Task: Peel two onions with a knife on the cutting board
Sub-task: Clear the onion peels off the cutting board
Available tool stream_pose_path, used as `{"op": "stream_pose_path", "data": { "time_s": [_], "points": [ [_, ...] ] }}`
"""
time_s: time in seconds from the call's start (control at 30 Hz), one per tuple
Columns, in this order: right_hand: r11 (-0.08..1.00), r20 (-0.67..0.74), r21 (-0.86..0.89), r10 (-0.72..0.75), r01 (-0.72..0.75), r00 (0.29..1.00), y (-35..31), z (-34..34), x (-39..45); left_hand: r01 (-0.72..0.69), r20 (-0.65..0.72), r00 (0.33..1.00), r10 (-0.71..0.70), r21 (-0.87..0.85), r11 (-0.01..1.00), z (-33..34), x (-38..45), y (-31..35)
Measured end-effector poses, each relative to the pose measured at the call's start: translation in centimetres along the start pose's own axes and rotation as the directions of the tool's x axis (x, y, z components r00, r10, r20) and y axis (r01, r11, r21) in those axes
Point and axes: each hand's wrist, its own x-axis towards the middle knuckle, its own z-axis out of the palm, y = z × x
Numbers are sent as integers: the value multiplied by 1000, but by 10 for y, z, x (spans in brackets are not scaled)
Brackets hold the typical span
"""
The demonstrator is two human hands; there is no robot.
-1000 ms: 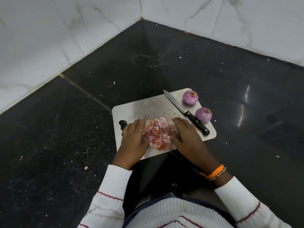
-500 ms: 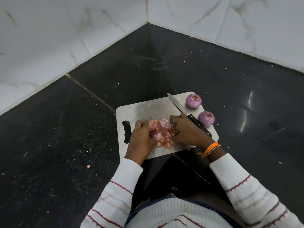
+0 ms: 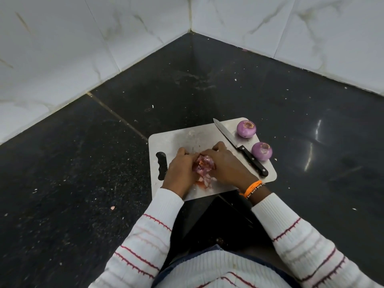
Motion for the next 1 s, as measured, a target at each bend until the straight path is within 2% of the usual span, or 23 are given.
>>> {"op": "stream_pose_path", "data": {
  "time_s": [0.1, 0.23, 0.6, 0.67, 0.73, 0.8, 0.83, 0.9, 1.0],
  "points": [
    [999, -156, 32, -24, 29, 987, 0, 11, -4, -1, -74, 997, 1, 1, 1000, 6, -1, -2],
    [997, -269, 62, -20, 38, 963, -1, 21, -8, -24, -179, 984, 25, 9, 1000, 15, 1, -5],
    [995, -319, 99, 2, 31, 948, -4, 22, -8, -48, -357, 933, 44, -3, 999, 30, 4, -12],
    [991, -303, 132, 10, 32, 953, 0, 18, -5, -50, -361, 932, 27, -56, 997, 30, 5, -12],
    [972, -285, 235, 51, 18, 957, 8, 12, -2, -28, -346, 937, -41, -194, 981, 29, 5, -9],
    [892, -226, 451, 142, -26, 964, 13, 6, -4, 12, -321, 940, -119, -318, 948, 26, 4, -5],
    [809, -171, 585, 185, -52, 968, 14, 3, -7, 30, -305, 940, -152, -369, 929, 25, 2, -3],
    [570, -29, 813, 246, -121, 969, 14, 0, -12, 70, -265, 939, -221, -480, 875, 26, 1, 0],
    [234, 107, 957, 253, -168, 962, 16, -5, -15, 116, -181, 927, -329, -697, 708, 28, -6, 5]
  ]
}}
